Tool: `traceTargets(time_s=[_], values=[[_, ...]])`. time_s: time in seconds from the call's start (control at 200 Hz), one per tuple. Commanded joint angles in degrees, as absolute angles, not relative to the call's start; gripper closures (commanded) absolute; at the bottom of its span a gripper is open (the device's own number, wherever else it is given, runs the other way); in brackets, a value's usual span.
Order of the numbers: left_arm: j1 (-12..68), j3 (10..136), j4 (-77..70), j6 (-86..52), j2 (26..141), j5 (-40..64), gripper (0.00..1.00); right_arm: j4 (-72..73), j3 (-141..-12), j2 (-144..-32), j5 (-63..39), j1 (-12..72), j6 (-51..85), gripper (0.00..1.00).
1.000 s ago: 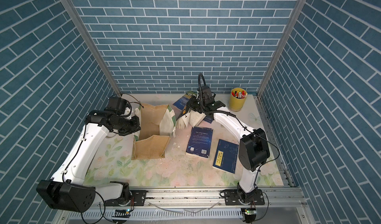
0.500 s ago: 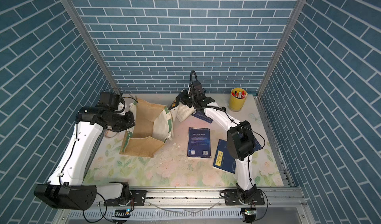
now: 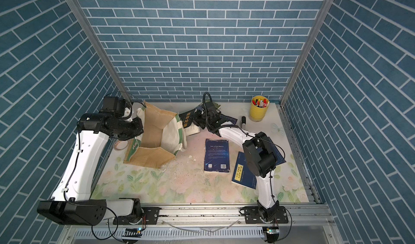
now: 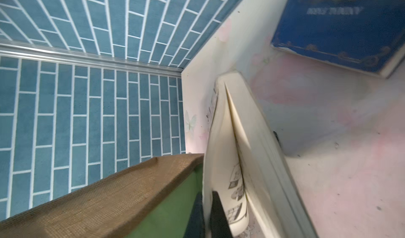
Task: Take out the books from the canvas bag
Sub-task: Place the book at the center of the board.
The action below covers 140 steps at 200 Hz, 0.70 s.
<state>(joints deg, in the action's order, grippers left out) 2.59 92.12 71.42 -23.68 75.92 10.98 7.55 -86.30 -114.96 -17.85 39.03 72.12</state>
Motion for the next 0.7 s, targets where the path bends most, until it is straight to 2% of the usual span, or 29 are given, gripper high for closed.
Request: traceTargets(time_s=[0.0, 0.325, 0.575, 0.695], values=[[2.1, 93.6, 71.3, -23.1, 76.2, 11.6, 0.96, 15.2, -85.4, -115.9, -15.3, 37.8, 76.3, 1.0], [1.9, 94.8, 71.9, -22.7, 76.3, 11.4, 0.96, 16.9, -79.6, -118.4, -11.9, 36.6, 77.5, 1.0], [1.3, 99.8, 73.6, -22.2, 77.9, 10.9, 0.96, 25.4, -69.5, -116.9, -7.6, 34.7, 81.7, 1.0], [0.7, 101.4, 74.2, -21.9, 78.3, 10.6, 0.96, 25.0, -67.1, -115.3, -6.7, 33.6, 81.7, 1.0]])
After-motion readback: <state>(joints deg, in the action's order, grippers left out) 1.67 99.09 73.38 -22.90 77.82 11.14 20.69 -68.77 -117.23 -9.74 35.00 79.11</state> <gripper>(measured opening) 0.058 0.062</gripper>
